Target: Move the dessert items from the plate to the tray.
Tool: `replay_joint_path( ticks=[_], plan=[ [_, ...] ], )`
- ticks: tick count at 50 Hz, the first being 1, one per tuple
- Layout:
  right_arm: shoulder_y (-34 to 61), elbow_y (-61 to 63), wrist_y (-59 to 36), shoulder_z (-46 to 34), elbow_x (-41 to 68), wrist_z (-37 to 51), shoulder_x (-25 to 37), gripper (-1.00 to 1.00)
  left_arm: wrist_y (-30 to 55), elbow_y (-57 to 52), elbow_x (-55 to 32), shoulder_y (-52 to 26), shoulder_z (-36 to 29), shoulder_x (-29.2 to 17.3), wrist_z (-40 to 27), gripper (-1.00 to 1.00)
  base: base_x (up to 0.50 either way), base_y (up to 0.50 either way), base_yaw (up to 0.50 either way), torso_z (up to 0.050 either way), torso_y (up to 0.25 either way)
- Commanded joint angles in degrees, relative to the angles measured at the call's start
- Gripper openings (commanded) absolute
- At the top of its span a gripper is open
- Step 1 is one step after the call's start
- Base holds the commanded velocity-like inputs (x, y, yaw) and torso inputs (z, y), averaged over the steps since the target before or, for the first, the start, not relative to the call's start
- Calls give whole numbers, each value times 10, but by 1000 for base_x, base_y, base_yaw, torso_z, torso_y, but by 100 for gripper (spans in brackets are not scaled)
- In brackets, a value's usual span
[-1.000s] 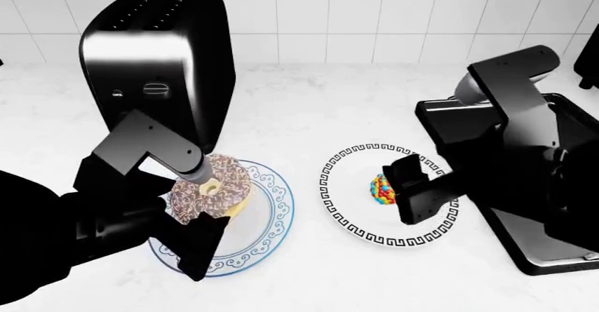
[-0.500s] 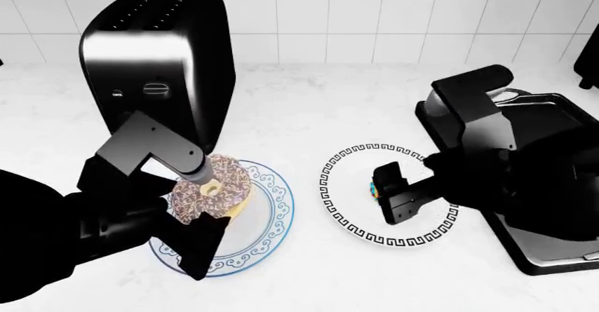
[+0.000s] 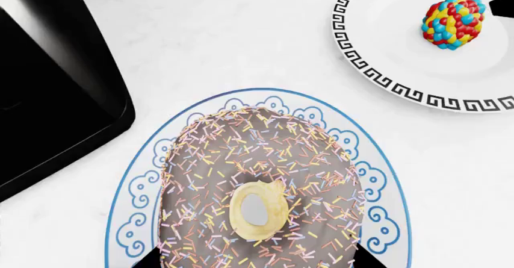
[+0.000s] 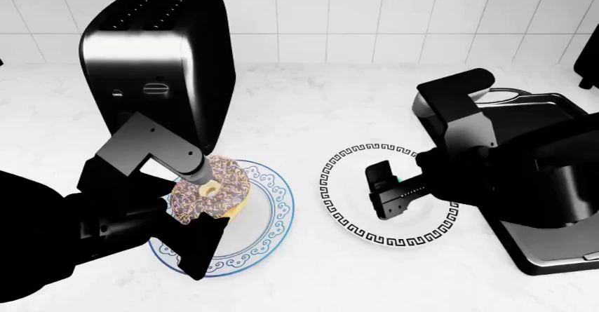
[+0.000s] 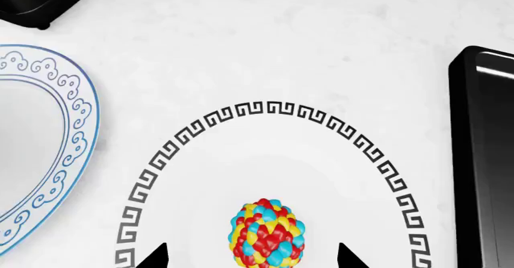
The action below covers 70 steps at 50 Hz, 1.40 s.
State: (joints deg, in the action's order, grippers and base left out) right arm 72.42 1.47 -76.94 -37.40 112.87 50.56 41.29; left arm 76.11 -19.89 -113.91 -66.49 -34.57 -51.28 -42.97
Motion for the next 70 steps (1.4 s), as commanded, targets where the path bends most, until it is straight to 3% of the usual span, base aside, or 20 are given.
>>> replay_joint_path(
  ticks=[1, 70],
  plan=[
    [3, -16, 0, -8, -28, -20, -10, 100, -7, 2, 1, 0, -2, -3, 1, -100, 0, 0, 0, 0, 0],
    [-13, -72, 20, -53, -126, -112, -29, 100, -21, -3, 29, 9, -17, -12, 27, -100, 0, 0, 0, 0, 0]
  ],
)
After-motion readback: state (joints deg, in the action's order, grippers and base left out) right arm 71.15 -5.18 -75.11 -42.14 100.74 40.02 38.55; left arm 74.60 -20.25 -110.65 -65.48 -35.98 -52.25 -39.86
